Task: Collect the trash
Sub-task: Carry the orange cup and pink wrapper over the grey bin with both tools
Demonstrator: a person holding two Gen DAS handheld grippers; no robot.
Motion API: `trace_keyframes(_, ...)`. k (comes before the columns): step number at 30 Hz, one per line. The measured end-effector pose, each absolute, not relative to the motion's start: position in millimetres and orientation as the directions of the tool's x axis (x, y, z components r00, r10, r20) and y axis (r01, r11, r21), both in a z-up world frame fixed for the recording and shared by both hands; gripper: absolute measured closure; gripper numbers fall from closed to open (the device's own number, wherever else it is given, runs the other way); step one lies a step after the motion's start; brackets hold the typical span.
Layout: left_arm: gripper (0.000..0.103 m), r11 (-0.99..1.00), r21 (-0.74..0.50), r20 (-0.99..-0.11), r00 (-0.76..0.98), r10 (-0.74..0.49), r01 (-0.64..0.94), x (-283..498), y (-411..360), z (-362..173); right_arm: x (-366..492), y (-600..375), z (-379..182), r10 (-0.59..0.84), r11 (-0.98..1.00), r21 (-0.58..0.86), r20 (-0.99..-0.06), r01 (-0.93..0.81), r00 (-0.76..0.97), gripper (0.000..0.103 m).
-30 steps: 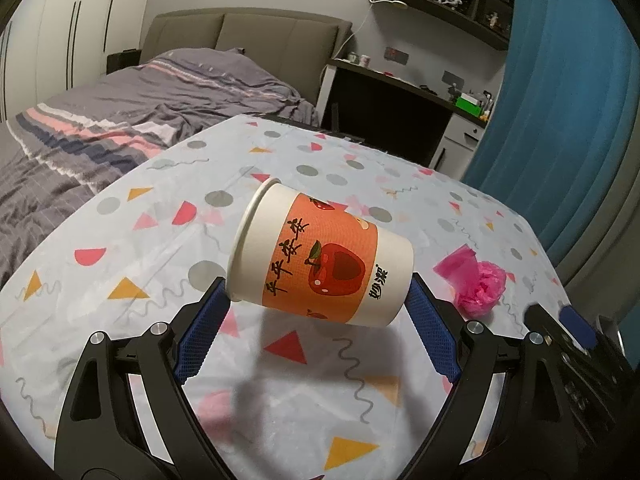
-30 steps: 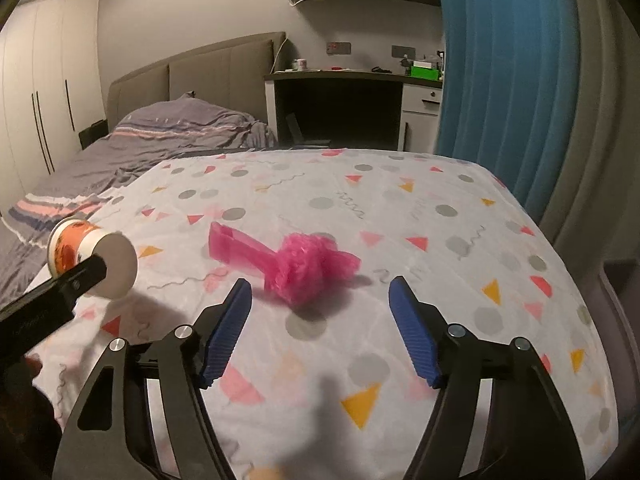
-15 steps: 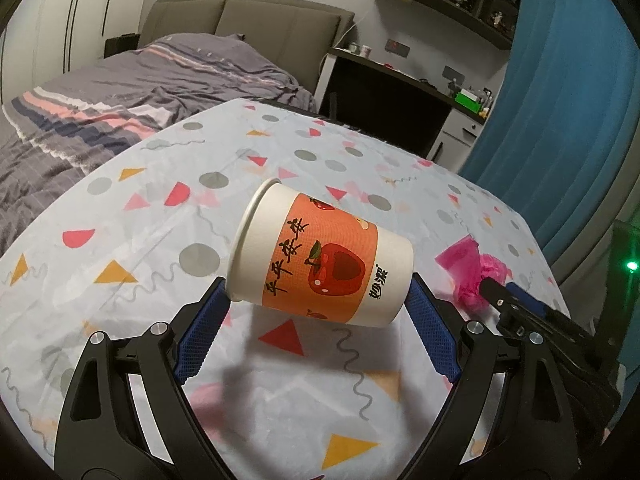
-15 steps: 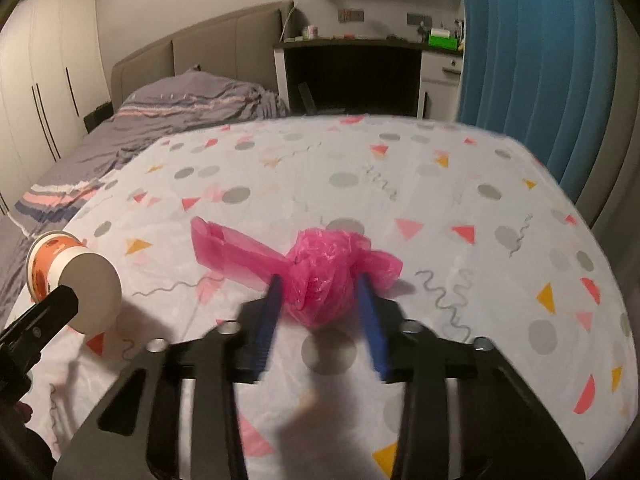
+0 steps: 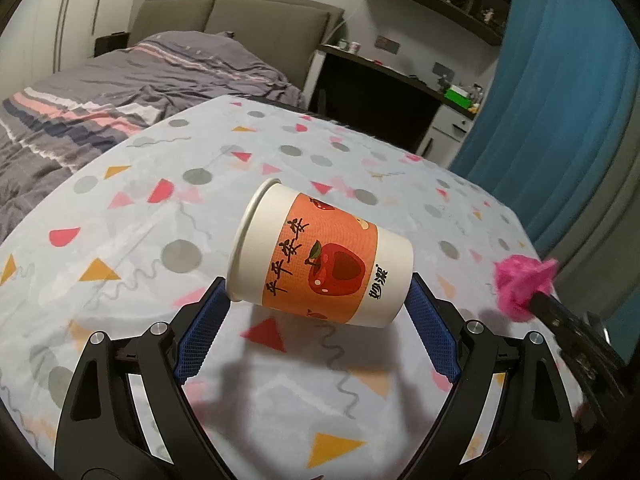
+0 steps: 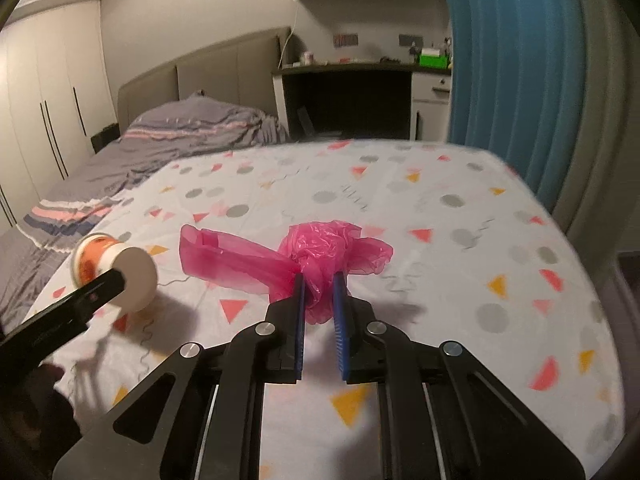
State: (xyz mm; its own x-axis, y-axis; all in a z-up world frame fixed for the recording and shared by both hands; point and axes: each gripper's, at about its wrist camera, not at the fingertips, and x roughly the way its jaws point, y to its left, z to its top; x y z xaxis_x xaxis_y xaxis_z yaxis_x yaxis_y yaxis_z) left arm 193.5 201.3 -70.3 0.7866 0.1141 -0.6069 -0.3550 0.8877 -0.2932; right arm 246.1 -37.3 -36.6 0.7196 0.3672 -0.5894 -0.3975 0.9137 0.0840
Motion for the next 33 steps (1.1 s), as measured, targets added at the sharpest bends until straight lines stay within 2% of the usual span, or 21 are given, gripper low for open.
trace_keyframes(6, 0.016, 0.923, -0.274, -0.579, 0.813, 0.067, -0.271, 188, 164, -51, 213, -90, -3, 0.329, 0.929, 0.035, -0.534, -0.368, 0.779, 0.089)
trace_keyframes(14, 0.016, 0.967, -0.236, -0.529, 0.847, -0.046, -0.095, 186, 77, -14, 185, -165, 22, 0.261, 0.956, 0.009, -0.474, -0.292, 0.841, 0.089)
trace_keyframes(22, 0.016, 0.968, -0.202, -0.492, 0.839, -0.233, 0.15, 199, -43, 8, 170, -259, 25, 0.124, 0.991, 0.009, -0.439, -0.134, 0.89, 0.089)
trace_keyframes(29, 0.017, 0.906, -0.215, -0.472, 0.773, -0.424, 0.366, 218, -149, 12, 167, -349, 11, -0.058, 0.997, 0.018, -0.443, 0.074, 0.895, 0.089)
trace_keyframes(33, 0.016, 0.869, -0.239, -0.487, 0.721, -0.494, 0.434, 233, -194, 4, 179, -379, -8, -0.076, 0.991, 0.062, -0.491, 0.122, 0.868, 0.088)
